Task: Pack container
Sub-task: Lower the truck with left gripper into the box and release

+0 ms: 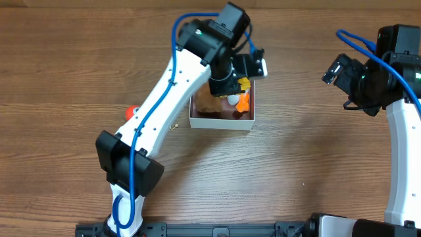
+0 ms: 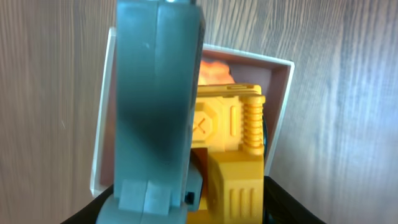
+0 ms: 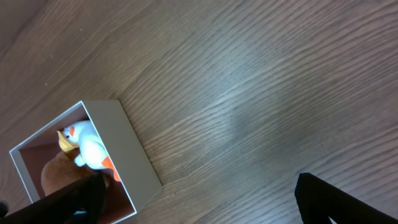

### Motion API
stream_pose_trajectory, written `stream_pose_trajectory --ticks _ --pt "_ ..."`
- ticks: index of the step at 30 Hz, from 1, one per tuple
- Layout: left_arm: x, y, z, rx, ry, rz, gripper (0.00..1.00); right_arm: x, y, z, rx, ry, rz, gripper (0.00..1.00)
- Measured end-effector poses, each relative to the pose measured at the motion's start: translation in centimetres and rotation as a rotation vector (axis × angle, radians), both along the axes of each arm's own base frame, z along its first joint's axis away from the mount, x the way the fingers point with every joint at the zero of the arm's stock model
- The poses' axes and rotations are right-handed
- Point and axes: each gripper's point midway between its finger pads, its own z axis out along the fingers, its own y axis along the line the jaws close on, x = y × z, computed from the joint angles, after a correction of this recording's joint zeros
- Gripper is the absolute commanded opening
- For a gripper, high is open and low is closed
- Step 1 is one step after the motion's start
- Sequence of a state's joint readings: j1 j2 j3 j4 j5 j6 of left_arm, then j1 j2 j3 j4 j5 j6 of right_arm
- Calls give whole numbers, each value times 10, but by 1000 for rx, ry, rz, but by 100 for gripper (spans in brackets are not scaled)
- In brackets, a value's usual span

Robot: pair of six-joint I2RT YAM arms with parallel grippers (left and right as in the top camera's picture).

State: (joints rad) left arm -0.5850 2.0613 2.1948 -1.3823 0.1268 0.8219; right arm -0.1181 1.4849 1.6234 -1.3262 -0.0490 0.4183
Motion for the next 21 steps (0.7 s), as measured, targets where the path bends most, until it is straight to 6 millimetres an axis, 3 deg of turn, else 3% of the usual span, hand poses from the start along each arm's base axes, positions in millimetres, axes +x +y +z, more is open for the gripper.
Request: stream_pose_trajectory --ticks 4,7,10,13,14,15,21 --pt "3 -4 -24 17 -7 -73 4 -2 0 -1 0 8 0 100" --pt "6 -5 -54 32 -6 -112 4 -2 0 -1 0 10 0 100" --pt "-1 -3 -75 41 29 -127 10 -2 0 -1 0 11 0 100" --pt "-5 -1 -93 50 53 -128 28 -2 0 -1 0 11 1 100" --pt "-7 0 -97 53 59 -128 75 -3 0 -1 0 12 0 100" --pt "-7 0 -98 54 60 -128 100 -3 0 -1 0 11 0 100" --pt "-6 11 -89 89 91 39 100 -3 0 -1 0 13 1 100"
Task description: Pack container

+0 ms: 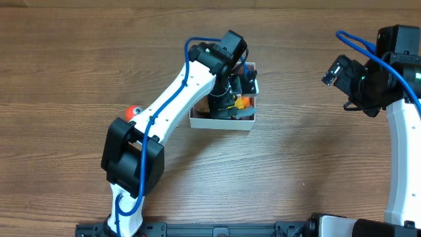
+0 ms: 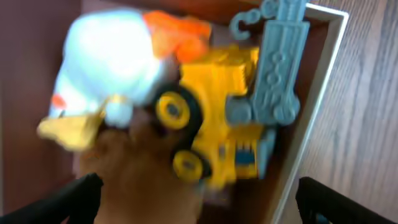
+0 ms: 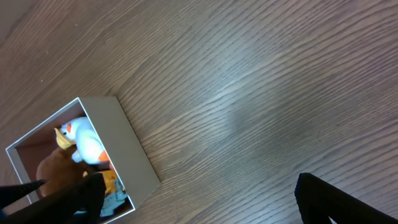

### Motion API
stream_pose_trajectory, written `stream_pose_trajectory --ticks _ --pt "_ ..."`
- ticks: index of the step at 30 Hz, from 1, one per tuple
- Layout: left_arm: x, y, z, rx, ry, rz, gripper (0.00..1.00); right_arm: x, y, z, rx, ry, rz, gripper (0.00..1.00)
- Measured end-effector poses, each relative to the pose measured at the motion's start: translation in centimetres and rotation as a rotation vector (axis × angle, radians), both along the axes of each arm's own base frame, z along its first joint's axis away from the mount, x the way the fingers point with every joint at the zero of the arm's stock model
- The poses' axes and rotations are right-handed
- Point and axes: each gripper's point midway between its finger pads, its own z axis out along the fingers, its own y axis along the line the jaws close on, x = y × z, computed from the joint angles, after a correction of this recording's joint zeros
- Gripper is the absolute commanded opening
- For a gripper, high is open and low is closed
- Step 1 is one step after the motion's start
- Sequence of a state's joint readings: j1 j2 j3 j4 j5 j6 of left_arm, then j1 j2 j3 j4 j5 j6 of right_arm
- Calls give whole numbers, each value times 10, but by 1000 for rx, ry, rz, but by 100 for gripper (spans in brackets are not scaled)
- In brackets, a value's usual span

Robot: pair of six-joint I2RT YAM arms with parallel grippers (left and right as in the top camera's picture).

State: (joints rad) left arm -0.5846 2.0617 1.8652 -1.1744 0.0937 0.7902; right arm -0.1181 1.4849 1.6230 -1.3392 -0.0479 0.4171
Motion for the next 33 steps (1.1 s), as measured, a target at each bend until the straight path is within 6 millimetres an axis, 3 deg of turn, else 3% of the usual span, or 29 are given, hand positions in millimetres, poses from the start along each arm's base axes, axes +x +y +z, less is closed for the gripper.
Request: stream_pose_trajectory --ticks 7,9,12,13,15,18,20,23,25,28,31,33 --pt "-10 22 90 29 -10 179 100 0 0 0 -4 1 9 100" --pt "-4 29 112 -5 -39 281 100 0 0 0 -5 0 10 100" --pt "6 38 127 -109 -3 401 100 0 0 0 -5 0 11 100" --pt "6 41 128 -135 28 415 100 0 0 0 -5 1 12 100" --pt "5 44 129 -176 73 433 100 0 1 0 -7 0 27 80" --pt "3 42 130 -218 112 449 92 -2 14 -1 24 1 119 72" --pt "1 38 130 -234 132 447 75 -3 23 -6 47 11 163 61" --pt "-2 35 129 -248 156 446 55 -11 36 -19 94 49 215 60" --pt "-1 34 125 -248 165 455 45 -15 41 -26 119 70 229 66" --pt "18 22 108 -290 132 441 19 -11 44 -27 133 55 242 75" --pt "31 1 82 -343 118 412 15 -5 46 -24 141 26 249 75" --pt "27 -14 59 -357 148 388 15 -4 47 -24 144 22 250 75"
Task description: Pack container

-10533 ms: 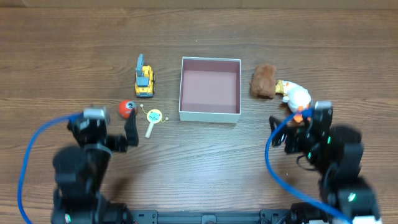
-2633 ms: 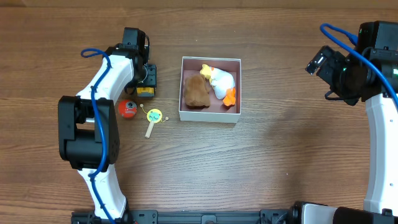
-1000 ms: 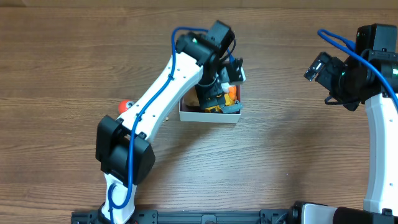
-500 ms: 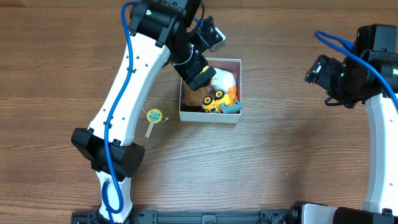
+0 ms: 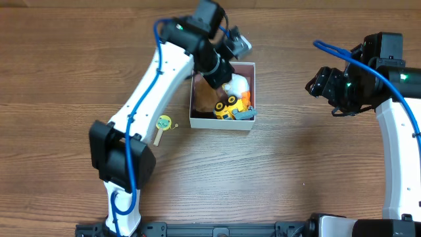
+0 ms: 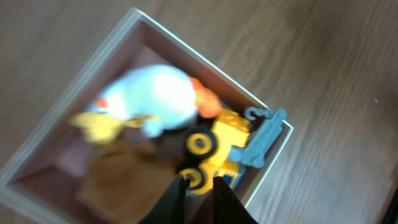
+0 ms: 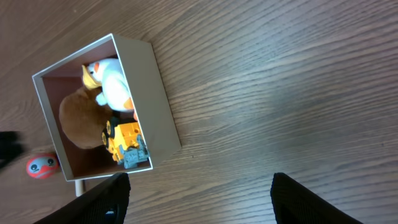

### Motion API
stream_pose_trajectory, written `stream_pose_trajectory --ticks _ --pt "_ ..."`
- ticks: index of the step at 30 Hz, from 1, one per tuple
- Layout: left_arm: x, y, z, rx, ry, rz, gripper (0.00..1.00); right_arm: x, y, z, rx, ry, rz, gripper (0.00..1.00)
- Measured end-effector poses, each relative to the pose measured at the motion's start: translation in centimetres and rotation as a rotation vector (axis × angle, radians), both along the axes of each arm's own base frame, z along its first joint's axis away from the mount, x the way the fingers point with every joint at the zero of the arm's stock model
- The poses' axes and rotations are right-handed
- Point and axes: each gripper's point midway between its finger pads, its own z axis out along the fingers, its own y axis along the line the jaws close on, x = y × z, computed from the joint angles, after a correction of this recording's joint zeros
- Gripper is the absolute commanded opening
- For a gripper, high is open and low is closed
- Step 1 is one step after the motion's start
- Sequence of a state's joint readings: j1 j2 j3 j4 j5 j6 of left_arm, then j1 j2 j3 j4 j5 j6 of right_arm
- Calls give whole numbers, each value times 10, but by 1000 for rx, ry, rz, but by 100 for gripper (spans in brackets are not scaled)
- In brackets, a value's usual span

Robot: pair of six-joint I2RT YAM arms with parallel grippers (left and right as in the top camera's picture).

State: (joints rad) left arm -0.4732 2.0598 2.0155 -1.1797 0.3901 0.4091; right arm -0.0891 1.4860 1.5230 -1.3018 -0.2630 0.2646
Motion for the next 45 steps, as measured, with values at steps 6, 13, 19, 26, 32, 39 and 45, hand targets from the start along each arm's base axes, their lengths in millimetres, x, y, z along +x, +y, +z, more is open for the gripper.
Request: stream_pose_trajectory --ticks 6,13,19,26,32,39,45 --pt "-28 -40 -55 -12 32 -77 13 0 0 0 3 -2 1 75" --pt "-32 -36 -86 37 45 -29 12 1 0 0 3 -4 1 75" --pt "-31 -32 -106 66 80 -8 8 0 0 0 3 -1 1 75" --pt "-33 -29 -110 85 107 22 18 0 0 0 3 1 1 76" --pt "-35 -27 -109 92 127 38 34 -1 1 0 3 3 1 76" --pt "-31 -38 -65 46 133 49 39 -2 1 -1 5 8 1 57" --pt "-23 -29 -13 60 55 81 57 -10 23 -21 13 52 68 39"
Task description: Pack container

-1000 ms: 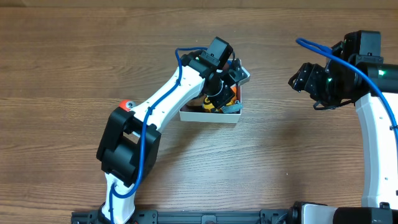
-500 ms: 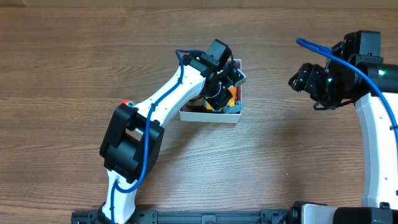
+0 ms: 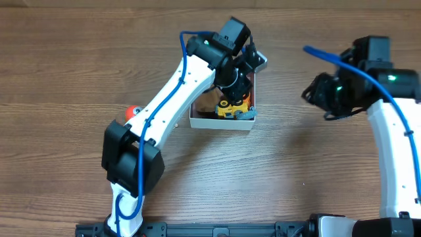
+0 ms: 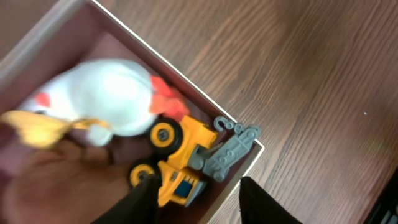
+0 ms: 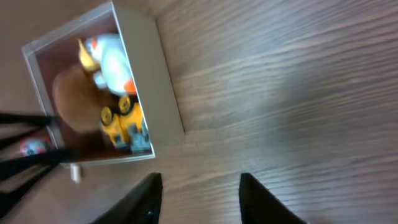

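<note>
The white box (image 3: 222, 123) with a reddish inside holds a yellow toy truck (image 4: 183, 149) with a grey crane arm, a white duck plush (image 4: 106, 102) and a brown plush (image 4: 56, 186). My left gripper (image 4: 198, 199) hangs open just above the truck at the box's right side, with nothing gripped. In the overhead view the left gripper (image 3: 240, 69) covers the box's far right part. My right gripper (image 5: 199, 193) is open over bare table to the right of the box (image 5: 165, 87); the overhead view shows this right gripper (image 3: 317, 92) well apart from it.
A red ball (image 3: 132, 110) lies left of the box, half hidden by the left arm. The end of a pale stick (image 5: 74, 172) shows beside the box's near left corner. The wooden table (image 3: 316, 178) spreads to the right and front.
My left gripper was over the box's far left edge and is now over its right part, lower, fingers wider apart. The left arm now covers the stick toy. The right gripper has turned slightly.
First my left gripper held the yellow truck over the box. Then the truck lay inside beside the duck with the gripper open above it. Then the gripper stood off the far left edge and the right arm had shifted left. Now it is back over the truck.
</note>
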### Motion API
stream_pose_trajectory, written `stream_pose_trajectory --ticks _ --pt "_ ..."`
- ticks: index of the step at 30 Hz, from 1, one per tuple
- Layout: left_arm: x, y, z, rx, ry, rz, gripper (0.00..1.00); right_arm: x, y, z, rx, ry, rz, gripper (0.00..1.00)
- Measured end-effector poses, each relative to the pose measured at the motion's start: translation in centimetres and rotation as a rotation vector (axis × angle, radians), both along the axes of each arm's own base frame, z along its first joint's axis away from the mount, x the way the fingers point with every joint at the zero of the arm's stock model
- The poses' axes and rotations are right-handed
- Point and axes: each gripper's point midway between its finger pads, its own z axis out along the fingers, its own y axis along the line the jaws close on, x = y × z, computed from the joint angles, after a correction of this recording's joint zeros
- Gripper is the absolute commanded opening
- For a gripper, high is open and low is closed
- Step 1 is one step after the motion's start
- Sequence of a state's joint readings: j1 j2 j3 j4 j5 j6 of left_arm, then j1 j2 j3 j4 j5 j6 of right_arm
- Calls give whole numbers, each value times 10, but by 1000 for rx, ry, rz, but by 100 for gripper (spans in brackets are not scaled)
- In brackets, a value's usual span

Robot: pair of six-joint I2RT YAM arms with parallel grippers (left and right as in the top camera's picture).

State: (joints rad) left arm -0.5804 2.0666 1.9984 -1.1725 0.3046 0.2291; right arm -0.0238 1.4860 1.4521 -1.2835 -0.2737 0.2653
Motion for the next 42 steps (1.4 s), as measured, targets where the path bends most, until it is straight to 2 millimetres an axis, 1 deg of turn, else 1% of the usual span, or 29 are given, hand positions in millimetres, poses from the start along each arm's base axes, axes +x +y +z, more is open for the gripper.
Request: stream_pose_trajectory --ticks 1,2,4,5,7,8,9,10,12,13,14,16,17,19,22,24,26,29,33,39,42 --pt "1 3 11 -2 -14 14 61 -3 7 -10 0 18 23 41" --pt "2 7 22 -6 -26 35 63 -7 15 -21 2 34 48 46" --pt "8 16 42 -20 -65 62 65 -13 29 -39 8 57 86 47" --pt "11 25 56 -33 -90 89 67 -16 39 -50 9 62 118 47" --pt "18 45 79 -54 -133 139 70 -22 59 -67 14 70 170 36" --pt "22 60 92 -63 -155 178 70 -22 68 -71 20 58 188 31" --pt "24 70 99 -67 -166 205 71 -21 74 -75 23 50 194 26" --pt "26 79 104 -70 -175 227 71 -19 78 -76 26 36 197 25" --pt "28 96 110 -66 -175 271 72 -15 85 -82 26 8 206 16" --pt "29 102 111 -63 -171 286 72 -15 85 -85 24 7 201 14" --pt "28 106 109 -57 -160 296 73 -14 85 -89 15 3 191 9" --pt "25 109 106 -43 -141 301 76 -11 83 -93 9 -9 169 4" --pt "24 110 106 -42 -135 304 78 -8 83 -95 7 -23 165 4" --pt "24 110 106 -42 -134 304 78 -3 85 -95 10 -46 155 4" --pt "23 110 106 -41 -133 305 79 4 96 -96 20 -76 178 4" --pt "23 110 106 -40 -131 305 83 5 103 -100 23 -78 195 4" --pt "22 110 105 -37 -124 306 84 8 107 -110 20 -62 203 4" --pt "20 111 104 -33 -116 306 85 9 108 -125 14 -30 203 4" --pt "20 111 104 -33 -116 307 86 14 113 -123 38 -54 226 4" --pt "20 111 104 -33 -116 307 87 13 116 -122 47 -57 247 4" --pt "20 111 104 -33 -116 307 93 13 116 -121 47 -64 253 4"
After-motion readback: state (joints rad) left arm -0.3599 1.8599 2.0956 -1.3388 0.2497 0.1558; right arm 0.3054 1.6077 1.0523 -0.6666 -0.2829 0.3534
